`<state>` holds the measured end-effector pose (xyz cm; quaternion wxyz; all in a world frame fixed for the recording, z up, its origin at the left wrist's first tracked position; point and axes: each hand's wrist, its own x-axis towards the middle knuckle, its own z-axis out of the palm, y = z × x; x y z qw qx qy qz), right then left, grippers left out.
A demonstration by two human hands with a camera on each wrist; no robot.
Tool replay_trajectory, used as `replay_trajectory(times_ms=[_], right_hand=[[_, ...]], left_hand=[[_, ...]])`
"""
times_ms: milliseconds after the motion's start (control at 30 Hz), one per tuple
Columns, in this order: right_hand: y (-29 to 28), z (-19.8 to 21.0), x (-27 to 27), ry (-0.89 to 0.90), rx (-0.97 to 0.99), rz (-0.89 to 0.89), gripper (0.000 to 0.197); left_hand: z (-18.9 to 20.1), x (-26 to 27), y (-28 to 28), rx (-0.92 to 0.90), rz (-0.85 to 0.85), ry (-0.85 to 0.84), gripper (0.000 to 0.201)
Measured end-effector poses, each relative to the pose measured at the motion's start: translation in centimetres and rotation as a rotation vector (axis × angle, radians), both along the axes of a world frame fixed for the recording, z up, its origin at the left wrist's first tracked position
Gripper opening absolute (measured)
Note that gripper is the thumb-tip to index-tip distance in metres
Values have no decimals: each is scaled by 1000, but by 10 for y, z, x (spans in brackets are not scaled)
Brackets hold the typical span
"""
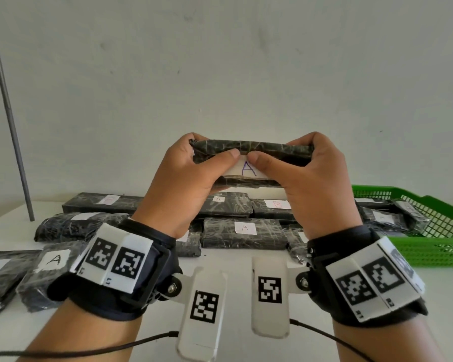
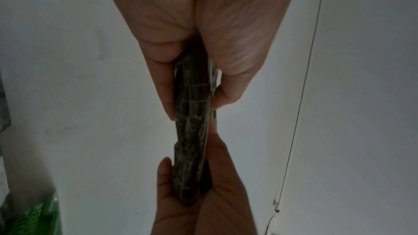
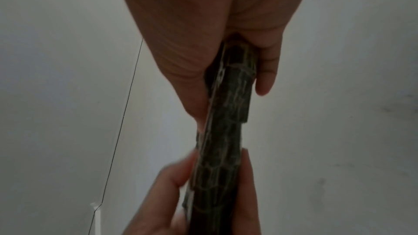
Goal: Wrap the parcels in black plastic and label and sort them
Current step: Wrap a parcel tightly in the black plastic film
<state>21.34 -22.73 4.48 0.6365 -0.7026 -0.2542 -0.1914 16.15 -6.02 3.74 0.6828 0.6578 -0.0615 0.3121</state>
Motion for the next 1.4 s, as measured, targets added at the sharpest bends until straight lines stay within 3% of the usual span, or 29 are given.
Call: replay_trajectory(times_ms=[267, 433, 600, 1033, 1300, 1400], right_hand=[[-9, -2, 7, 52, 37, 153, 41], [-12, -2, 11, 16, 74, 228, 30], [-11, -4, 15, 49, 156, 347, 9], [-15, -1, 13, 135, 412, 676, 18], [-11, 0, 11, 138, 361, 588, 26], [-10, -1, 11, 163, 369, 572, 33]], left_hand=[[2, -1, 7, 23, -91, 11, 10], [3, -2, 8, -17, -117, 17, 7], [6, -6, 7, -91, -126, 30, 17], [14, -14, 7, -167, -143, -22, 14], [11, -12, 11, -130, -174, -22, 10], [9, -10, 12, -112, -164, -25, 18]])
